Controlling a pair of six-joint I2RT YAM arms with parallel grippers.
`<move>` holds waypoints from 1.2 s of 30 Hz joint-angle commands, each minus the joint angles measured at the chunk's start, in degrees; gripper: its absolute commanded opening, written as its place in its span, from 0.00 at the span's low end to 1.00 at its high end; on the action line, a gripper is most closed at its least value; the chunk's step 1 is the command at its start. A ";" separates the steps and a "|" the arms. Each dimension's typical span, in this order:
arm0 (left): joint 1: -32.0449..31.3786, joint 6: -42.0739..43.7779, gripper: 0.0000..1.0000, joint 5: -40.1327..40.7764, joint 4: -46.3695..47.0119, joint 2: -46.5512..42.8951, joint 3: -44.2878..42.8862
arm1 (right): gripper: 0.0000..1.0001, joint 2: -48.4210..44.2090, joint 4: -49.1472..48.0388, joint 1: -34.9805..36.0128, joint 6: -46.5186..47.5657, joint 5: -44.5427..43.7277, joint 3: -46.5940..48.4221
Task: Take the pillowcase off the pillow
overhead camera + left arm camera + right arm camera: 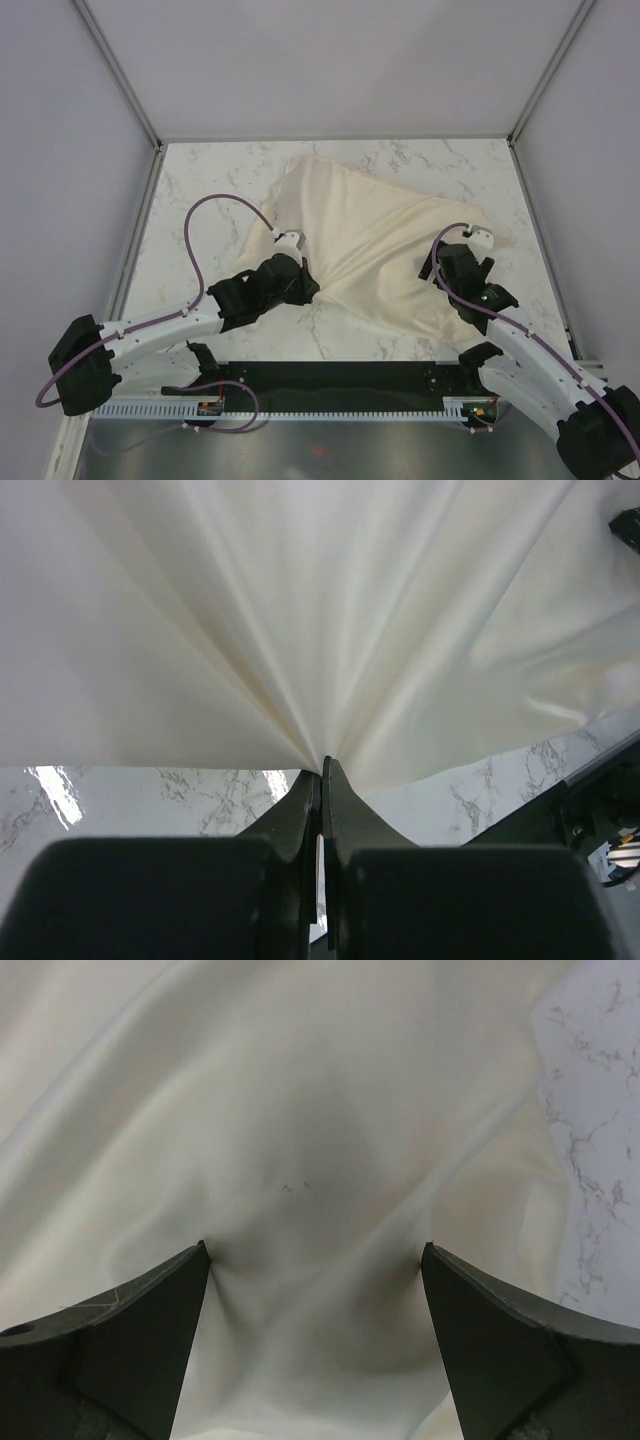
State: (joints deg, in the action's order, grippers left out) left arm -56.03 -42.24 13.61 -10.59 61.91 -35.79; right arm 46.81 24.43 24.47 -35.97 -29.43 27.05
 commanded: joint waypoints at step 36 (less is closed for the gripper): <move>-17.62 0.40 0.02 -4.56 3.38 30.64 -25.12 | 0.00 25.70 -22.23 -26.31 8.72 17.74 10.05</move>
State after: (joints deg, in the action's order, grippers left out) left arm -72.12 -41.95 10.17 -8.38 92.25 -58.28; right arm 71.83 6.07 -1.06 -28.38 -15.09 36.69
